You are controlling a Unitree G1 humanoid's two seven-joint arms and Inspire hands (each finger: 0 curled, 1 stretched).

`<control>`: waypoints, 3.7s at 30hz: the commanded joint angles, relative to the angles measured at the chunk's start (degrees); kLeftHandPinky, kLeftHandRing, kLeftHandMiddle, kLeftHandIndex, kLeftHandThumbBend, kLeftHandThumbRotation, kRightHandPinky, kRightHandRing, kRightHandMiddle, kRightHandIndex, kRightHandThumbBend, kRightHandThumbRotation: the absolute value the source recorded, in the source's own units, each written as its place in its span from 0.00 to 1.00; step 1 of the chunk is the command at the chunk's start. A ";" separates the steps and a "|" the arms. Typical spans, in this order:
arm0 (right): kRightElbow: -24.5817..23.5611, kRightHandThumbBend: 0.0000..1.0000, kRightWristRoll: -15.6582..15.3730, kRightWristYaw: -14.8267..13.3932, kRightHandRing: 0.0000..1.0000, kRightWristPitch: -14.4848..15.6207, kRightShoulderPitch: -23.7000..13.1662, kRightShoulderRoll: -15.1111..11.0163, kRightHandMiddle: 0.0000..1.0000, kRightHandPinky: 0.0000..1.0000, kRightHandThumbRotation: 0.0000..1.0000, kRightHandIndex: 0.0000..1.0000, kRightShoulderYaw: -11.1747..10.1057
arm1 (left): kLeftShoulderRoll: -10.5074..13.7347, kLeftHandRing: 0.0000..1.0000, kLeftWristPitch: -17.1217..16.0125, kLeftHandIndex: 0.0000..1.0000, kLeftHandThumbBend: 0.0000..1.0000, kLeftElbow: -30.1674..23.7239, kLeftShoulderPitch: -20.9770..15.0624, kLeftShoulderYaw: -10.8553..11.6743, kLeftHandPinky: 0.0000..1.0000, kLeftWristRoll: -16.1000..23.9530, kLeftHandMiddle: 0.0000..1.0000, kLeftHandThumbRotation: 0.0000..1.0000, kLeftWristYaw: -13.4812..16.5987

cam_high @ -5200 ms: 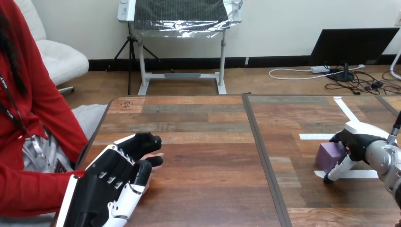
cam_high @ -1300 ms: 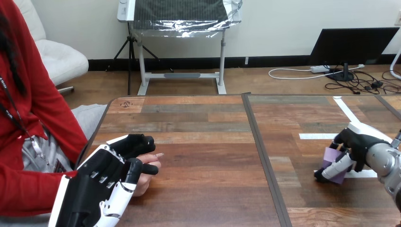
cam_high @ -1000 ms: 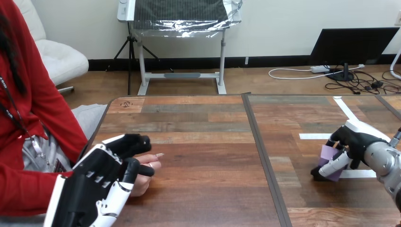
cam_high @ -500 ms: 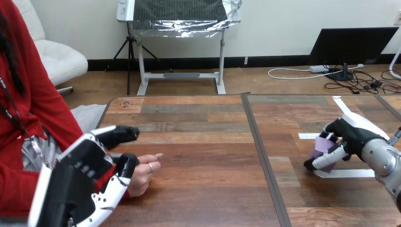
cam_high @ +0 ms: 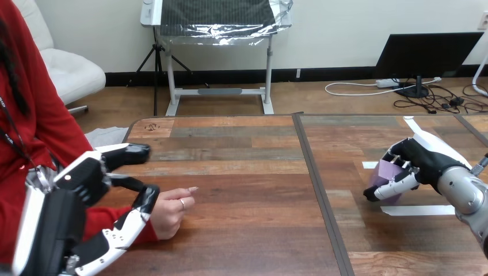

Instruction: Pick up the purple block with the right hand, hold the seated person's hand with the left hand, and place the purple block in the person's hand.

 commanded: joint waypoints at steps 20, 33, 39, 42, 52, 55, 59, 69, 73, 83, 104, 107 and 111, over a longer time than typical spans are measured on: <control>-3.64 0.79 1.49 -2.50 0.45 -4.61 -1.48 -0.98 0.50 0.42 0.00 0.52 -1.63 | 7.33 0.69 9.27 0.72 0.98 -4.23 -4.67 9.29 0.56 29.63 0.74 0.08 4.15; -4.10 0.79 1.32 -3.24 0.45 -5.57 -1.80 -0.90 0.50 0.44 0.00 0.51 -1.46 | 10.63 0.68 12.24 0.73 1.00 -2.35 -8.57 7.27 0.54 35.40 0.74 0.05 4.90; -4.70 0.79 0.50 -3.64 0.46 -6.02 -2.09 -1.07 0.51 0.46 0.00 0.52 -0.74 | 12.22 0.69 12.16 0.73 1.00 -0.34 -10.47 6.42 0.54 36.85 0.74 0.04 5.18; -4.88 0.79 0.16 -3.80 0.47 -6.17 -2.22 -1.12 0.51 0.46 0.00 0.52 -0.49 | 13.12 0.69 12.01 0.73 1.00 0.76 -11.51 5.90 0.55 38.13 0.74 0.03 5.52; -5.41 0.80 0.51 -3.23 0.46 -6.67 -2.61 -0.99 0.50 0.45 0.00 0.52 -0.78 | 15.83 0.70 12.10 0.72 1.00 5.06 -15.07 3.66 0.59 41.07 0.74 0.05 6.89; -5.69 0.80 0.25 -3.44 0.46 -7.06 -2.69 -1.10 0.50 0.45 0.00 0.52 -0.56 | 16.19 0.70 12.21 0.71 1.00 6.56 -16.18 2.99 0.60 42.32 0.74 0.04 8.19; -5.70 0.80 0.44 -3.38 0.46 -7.24 -2.75 -1.05 0.50 0.45 0.00 0.51 -0.74 | 17.37 0.70 12.36 0.71 1.00 8.45 -17.49 1.87 0.60 44.13 0.74 0.05 9.27; -5.76 0.80 0.55 -2.97 0.45 -7.52 -2.95 -1.13 0.49 0.43 0.00 0.51 -0.81 | 18.74 0.71 13.73 0.72 1.00 12.32 -20.44 -0.48 0.63 47.31 0.74 0.05 11.67; -5.81 0.80 0.72 -3.10 0.43 -7.69 -2.96 -1.03 0.48 0.42 0.00 0.51 -0.97 | 19.36 0.73 15.66 0.73 1.00 12.47 -21.27 -1.47 0.66 48.39 0.75 0.06 10.61; -6.41 0.80 0.86 -2.59 0.42 -8.14 -3.04 -0.95 0.48 0.41 0.00 0.51 -0.98 | 20.98 0.72 16.66 0.72 1.00 16.76 -24.48 -4.20 0.66 49.04 0.74 0.10 10.92; -7.42 0.79 1.15 -2.29 0.42 -8.80 -3.05 -0.69 0.47 0.40 0.00 0.50 -1.16 | 24.71 0.75 21.15 0.75 1.00 24.15 -31.04 -10.95 0.70 50.90 0.76 0.19 7.66; -7.60 0.79 1.19 -2.26 0.42 -8.69 -3.09 -0.66 0.47 0.40 0.00 0.50 -1.14 | 25.00 0.75 21.17 0.75 1.00 25.43 -32.04 -11.66 0.71 50.52 0.76 0.18 7.25; -7.73 0.79 1.53 -2.16 0.43 -9.01 -3.02 -0.61 0.47 0.41 0.00 0.50 -1.38 | 25.48 0.75 21.33 0.75 1.00 27.11 -33.45 -12.86 0.71 50.97 0.76 0.18 7.24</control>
